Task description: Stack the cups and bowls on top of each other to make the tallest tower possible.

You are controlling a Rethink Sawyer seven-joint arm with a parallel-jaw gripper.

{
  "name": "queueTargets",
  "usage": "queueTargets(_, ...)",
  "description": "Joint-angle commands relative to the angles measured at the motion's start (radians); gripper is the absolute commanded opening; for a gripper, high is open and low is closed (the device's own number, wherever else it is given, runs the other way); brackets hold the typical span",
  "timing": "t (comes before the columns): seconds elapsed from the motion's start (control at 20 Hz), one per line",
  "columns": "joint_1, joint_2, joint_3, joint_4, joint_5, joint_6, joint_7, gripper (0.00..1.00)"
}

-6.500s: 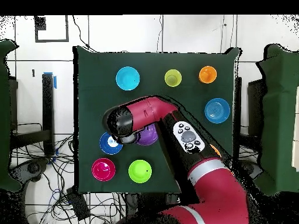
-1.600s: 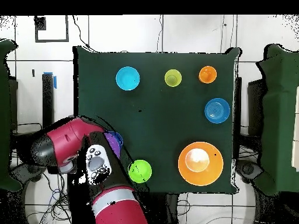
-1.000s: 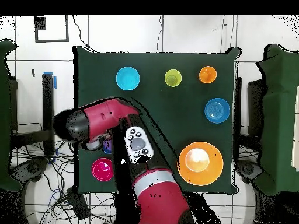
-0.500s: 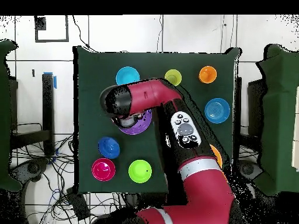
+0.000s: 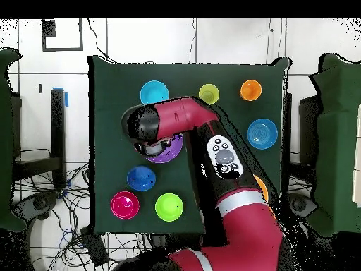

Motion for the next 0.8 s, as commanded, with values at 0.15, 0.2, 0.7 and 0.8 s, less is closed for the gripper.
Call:
queueTargets(0.15, 0.088, 0.075, 0.058, 0.025, -0.108, -0.104, -0.122, 1.00)
queueTargets(0.2, 0.096, 0.080, 0.054, 0.038, -0.111, -0.133, -0.103, 1.00)
queueTargets(0.7, 0.215, 0.191, -0.016, 0.000, -0.079, -0.231, 0.046, 1.00)
queueTargets(0.8, 0.231, 0.221, -0.030, -0.020, -0.078, -0.252, 0.054, 1.00)
